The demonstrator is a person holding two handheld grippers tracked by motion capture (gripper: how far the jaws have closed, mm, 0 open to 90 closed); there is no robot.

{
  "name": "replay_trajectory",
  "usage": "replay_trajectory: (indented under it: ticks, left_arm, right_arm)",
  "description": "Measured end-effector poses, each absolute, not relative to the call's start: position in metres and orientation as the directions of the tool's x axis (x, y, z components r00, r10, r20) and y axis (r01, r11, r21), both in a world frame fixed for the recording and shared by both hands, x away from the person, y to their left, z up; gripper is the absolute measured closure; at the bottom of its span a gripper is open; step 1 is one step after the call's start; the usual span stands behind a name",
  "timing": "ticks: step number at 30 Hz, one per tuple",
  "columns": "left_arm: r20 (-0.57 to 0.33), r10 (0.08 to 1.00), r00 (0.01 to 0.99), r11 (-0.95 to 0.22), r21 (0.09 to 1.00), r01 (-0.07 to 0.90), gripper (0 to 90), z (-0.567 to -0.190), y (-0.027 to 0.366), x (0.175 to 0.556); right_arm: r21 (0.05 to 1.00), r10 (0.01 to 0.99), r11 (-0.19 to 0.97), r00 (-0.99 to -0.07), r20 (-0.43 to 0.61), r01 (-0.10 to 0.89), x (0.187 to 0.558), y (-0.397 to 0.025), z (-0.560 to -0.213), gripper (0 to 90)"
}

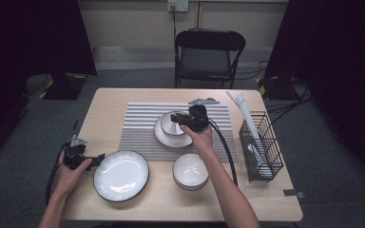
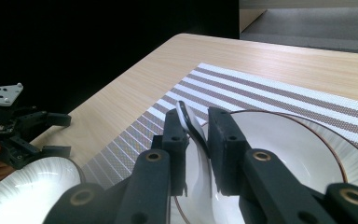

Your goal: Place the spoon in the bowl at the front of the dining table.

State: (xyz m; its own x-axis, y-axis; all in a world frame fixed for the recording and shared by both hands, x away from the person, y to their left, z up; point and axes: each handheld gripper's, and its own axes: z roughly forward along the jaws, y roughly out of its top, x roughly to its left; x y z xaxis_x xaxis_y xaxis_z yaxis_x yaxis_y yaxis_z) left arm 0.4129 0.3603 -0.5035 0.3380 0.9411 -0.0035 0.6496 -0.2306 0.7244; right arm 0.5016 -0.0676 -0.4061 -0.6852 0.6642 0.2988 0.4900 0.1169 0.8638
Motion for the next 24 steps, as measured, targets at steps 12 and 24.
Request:
replay_trajectory:
  ticks: [12, 24]
  left_arm:
    - [-0.003, 0.941, 0.337, -0.23, 0.724, 0.65, 5.3, -0.5036, 0.3603, 0.4128]
    - [-0.003, 0.941, 0.337, -0.23, 0.724, 0.65, 5.3, -0.5036, 0.3603, 0.4128]
  right_arm:
    - [0.864, 0.646, 0.144, -0.707, 0.287, 0.483, 0.5001, -0.0627, -0.4063, 75.7]
    - [0.857, 0.642, 0.149, -0.707, 0.296, 0.494, 0.5012, -0.0583, -0.4079, 74.2]
